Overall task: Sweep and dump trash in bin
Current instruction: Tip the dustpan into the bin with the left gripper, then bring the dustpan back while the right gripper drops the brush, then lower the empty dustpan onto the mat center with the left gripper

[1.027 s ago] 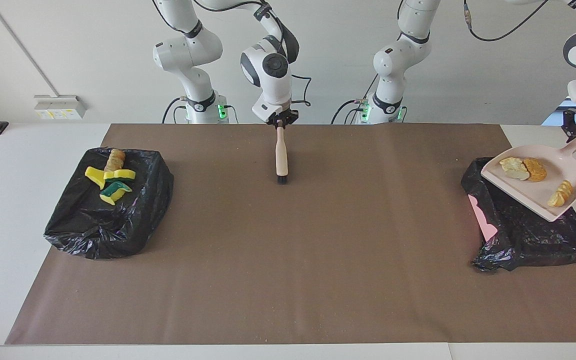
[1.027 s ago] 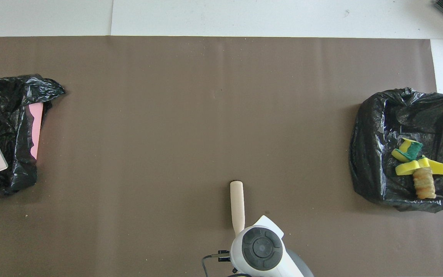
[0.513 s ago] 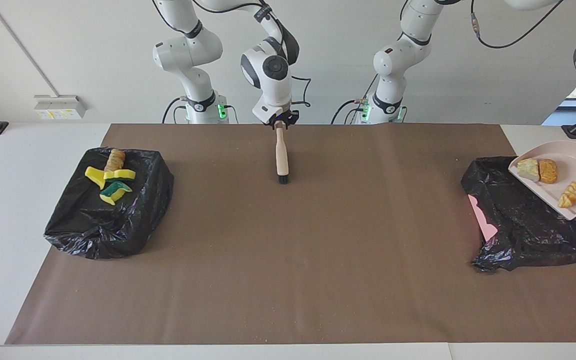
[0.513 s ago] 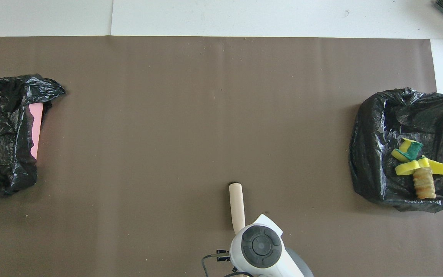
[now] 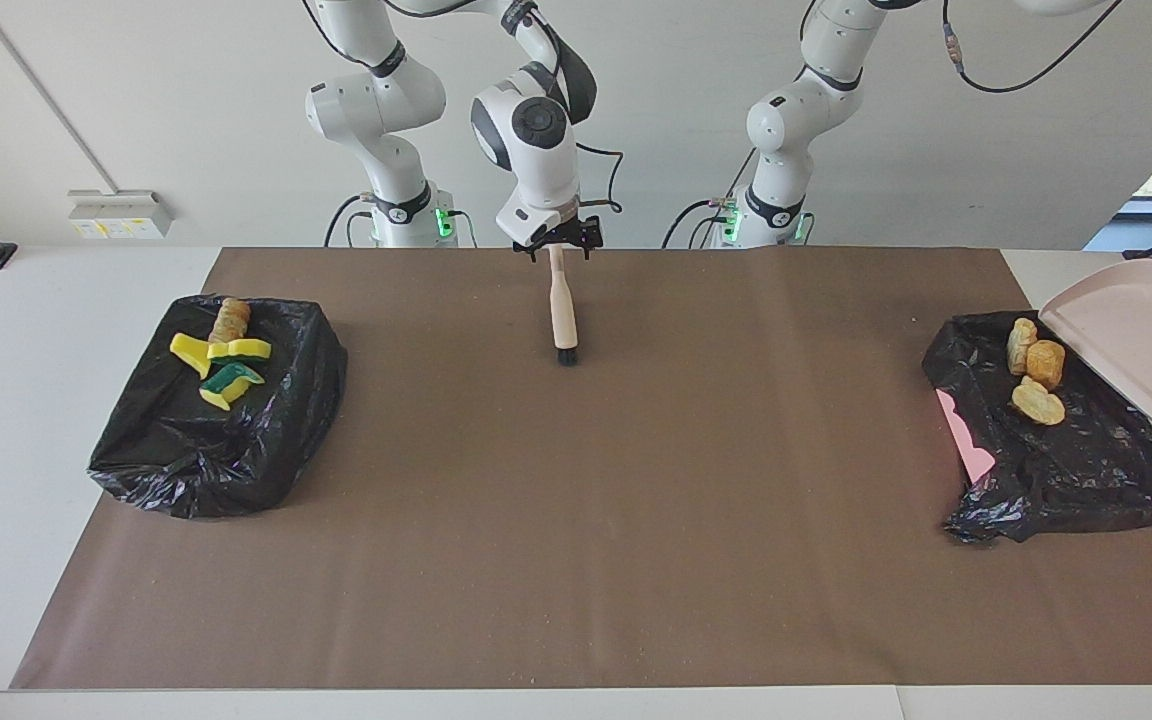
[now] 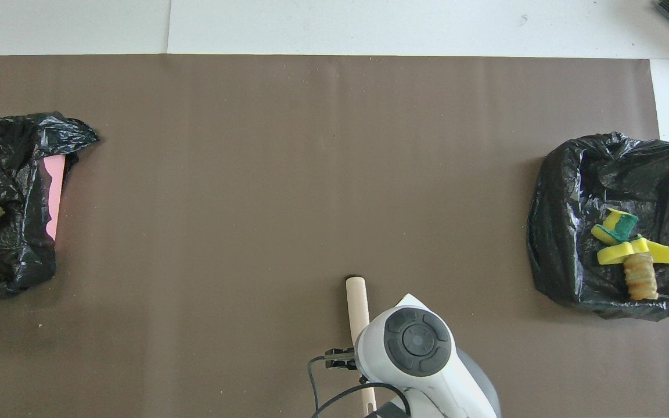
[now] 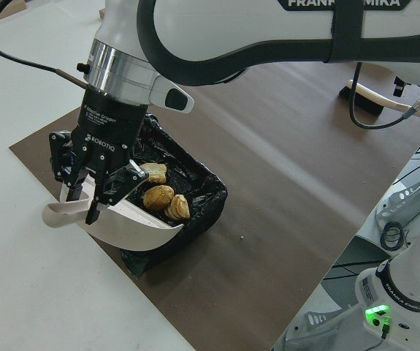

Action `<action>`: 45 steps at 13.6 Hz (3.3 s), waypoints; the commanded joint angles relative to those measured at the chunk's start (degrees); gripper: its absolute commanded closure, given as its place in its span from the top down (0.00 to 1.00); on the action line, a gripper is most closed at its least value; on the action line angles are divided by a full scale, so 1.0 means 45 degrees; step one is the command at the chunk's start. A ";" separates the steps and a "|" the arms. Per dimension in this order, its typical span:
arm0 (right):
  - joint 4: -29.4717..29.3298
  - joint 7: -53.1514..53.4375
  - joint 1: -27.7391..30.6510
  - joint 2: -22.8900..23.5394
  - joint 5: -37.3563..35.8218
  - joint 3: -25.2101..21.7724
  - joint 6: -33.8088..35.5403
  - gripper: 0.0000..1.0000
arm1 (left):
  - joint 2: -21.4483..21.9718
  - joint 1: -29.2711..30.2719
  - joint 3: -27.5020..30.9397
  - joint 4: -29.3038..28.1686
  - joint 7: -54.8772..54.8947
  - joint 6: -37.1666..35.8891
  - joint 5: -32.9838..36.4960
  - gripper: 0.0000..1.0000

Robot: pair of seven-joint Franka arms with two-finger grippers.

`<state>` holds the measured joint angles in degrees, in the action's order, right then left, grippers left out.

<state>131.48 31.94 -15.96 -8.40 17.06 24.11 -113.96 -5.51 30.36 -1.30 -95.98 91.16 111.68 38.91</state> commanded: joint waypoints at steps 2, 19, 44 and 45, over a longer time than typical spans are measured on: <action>-0.1112 -0.0300 0.0558 -0.0008 -0.0569 0.0032 0.1008 1.00 | 0.0752 -0.0144 -0.0101 0.0393 0.0016 -0.0969 0.0104 0.00; -0.4995 -0.3167 0.0889 -0.0418 -0.2929 -0.4046 0.4483 1.00 | 0.1810 -0.8478 -0.0122 -0.3925 -1.6673 -0.1148 -0.7649 0.00; -0.9042 -0.7683 0.2882 0.0539 -0.3929 -0.6570 0.6476 1.00 | -0.6254 -1.5200 -0.0063 0.3927 -2.8302 0.1489 -0.9371 0.00; -0.9120 -0.7721 0.2882 0.0578 -0.3928 -0.6570 0.6477 1.00 | -0.6528 -1.5319 -0.0044 0.4004 -2.8691 0.1625 -0.9370 0.00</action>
<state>90.64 -1.43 -3.32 -5.33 -1.19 -5.33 -85.63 -31.68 -36.30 -2.91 -80.87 -34.85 118.50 -2.94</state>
